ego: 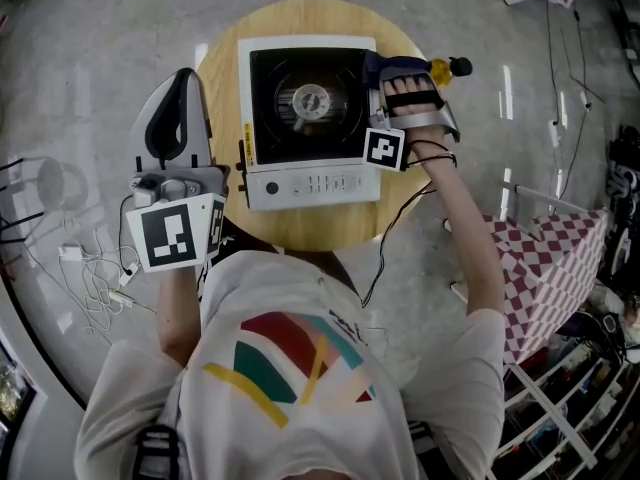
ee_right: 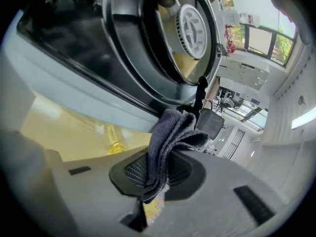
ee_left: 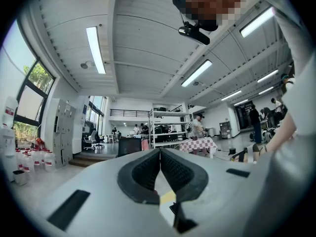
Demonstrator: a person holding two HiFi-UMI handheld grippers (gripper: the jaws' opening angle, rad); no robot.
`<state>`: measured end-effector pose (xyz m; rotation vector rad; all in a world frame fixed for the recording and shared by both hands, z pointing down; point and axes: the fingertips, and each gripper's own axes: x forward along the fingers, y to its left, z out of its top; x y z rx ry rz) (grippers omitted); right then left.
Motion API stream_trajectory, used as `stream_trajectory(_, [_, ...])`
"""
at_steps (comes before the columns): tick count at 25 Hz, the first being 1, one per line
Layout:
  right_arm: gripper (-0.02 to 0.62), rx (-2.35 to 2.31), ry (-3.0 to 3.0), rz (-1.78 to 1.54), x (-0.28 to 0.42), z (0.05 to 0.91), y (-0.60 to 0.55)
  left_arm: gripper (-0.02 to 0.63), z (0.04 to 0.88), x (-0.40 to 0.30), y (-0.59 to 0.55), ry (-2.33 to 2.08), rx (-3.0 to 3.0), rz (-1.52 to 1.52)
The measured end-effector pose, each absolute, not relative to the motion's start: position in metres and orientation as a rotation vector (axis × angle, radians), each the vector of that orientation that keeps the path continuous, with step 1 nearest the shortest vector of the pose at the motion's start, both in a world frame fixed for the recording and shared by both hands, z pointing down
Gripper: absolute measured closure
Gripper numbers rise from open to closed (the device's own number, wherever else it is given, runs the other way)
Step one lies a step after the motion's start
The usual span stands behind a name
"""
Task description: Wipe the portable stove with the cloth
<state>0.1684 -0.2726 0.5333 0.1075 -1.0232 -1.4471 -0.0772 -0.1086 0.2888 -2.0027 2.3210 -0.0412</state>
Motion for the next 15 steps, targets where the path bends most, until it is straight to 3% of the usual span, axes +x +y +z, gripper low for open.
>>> stream_trajectory(15, [0.563, -0.009, -1.043, -1.450, 0.210, 0.533, -0.192, 0.600, 0.283, -0.067, -0.105, 2.281, -2.037, 0.000])
